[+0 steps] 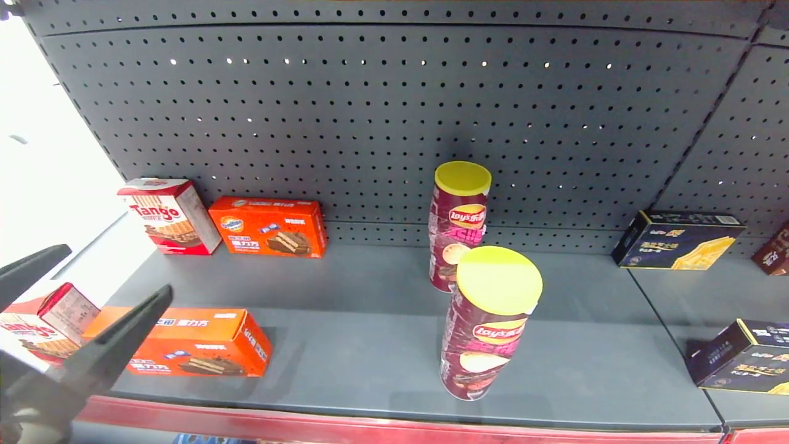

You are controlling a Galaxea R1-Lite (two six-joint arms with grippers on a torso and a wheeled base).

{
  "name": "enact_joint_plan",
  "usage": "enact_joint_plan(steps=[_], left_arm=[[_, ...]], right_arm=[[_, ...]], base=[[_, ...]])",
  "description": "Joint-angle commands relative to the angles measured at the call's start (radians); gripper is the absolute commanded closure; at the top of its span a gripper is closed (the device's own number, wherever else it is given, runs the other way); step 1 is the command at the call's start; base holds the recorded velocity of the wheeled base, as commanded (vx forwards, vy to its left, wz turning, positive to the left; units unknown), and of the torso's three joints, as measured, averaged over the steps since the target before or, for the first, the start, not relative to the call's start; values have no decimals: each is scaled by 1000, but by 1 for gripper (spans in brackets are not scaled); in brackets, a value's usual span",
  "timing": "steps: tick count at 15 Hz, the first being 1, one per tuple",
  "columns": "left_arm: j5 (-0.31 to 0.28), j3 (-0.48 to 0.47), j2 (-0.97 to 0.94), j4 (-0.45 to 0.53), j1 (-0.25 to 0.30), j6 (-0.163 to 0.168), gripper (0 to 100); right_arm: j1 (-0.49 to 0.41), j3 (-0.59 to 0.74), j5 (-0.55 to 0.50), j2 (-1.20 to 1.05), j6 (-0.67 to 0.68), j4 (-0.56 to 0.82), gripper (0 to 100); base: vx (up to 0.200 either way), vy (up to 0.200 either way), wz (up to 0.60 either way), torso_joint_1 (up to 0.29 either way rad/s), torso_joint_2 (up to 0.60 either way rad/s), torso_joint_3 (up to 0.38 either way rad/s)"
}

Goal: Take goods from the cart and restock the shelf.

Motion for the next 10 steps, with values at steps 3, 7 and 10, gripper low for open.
enact_joint_plan(steps=[3,7,10], left_arm=[[-186,234,-495,220,397,-22,0],[-184,234,-771,565,431,-55,0],[-184,234,-799,676,420,-45,0]], right_arm=[[0,1,0,0,0,0,0],[0,1,0,0,0,0,0],[0,-1,0,0,0,0,0]], base=[[0,0,0,0,0,0],[0,0,0,0,0,0],[0,0,0,0,0,0]])
